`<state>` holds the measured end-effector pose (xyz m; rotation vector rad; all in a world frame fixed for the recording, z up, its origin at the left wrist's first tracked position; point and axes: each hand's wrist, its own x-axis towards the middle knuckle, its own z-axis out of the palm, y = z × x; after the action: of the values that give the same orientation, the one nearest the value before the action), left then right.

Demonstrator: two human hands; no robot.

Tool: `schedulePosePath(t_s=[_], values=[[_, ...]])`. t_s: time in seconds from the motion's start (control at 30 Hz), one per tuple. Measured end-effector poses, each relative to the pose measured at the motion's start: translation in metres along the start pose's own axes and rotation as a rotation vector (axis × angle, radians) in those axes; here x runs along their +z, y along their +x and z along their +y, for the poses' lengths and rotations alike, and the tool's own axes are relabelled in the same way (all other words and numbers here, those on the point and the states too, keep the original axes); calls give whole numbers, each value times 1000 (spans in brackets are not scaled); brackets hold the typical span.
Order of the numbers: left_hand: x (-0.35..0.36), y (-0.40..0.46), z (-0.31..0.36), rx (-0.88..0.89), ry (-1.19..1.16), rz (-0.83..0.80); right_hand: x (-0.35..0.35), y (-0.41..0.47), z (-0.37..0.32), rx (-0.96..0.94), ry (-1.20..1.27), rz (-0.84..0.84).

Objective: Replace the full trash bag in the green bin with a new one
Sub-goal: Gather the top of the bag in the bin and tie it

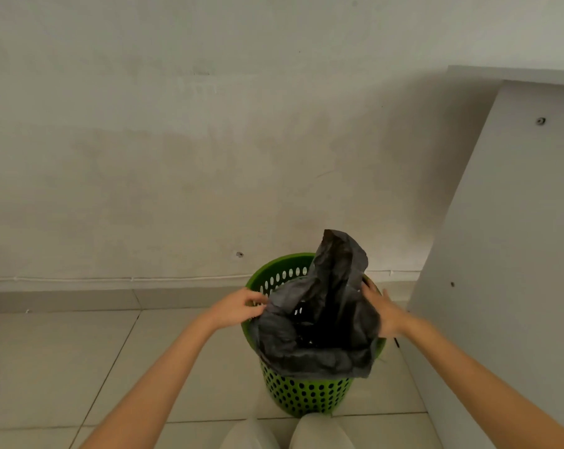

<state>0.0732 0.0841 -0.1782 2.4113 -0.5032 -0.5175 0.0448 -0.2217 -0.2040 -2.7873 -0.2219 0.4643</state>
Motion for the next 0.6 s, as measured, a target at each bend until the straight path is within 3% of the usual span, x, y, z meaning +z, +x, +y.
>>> schedulePosePath(t_s=[0.17,0.27,0.43,0.47,0.6], values=[[11,16,41,-103,-734,-30,20,30,-40,-103,106,-80],[16,28,64,-103,-1009,-11,27,38,-65,-185,394,-48],[12,30,83,-6,-1100,-90,14,29,-85,-159,980,202],[10,30,81,18,-1067,-47,10,26,-84,-135,1026,237],[2,25,57,64,-736,401,-6,14,-74,9,1094,265]])
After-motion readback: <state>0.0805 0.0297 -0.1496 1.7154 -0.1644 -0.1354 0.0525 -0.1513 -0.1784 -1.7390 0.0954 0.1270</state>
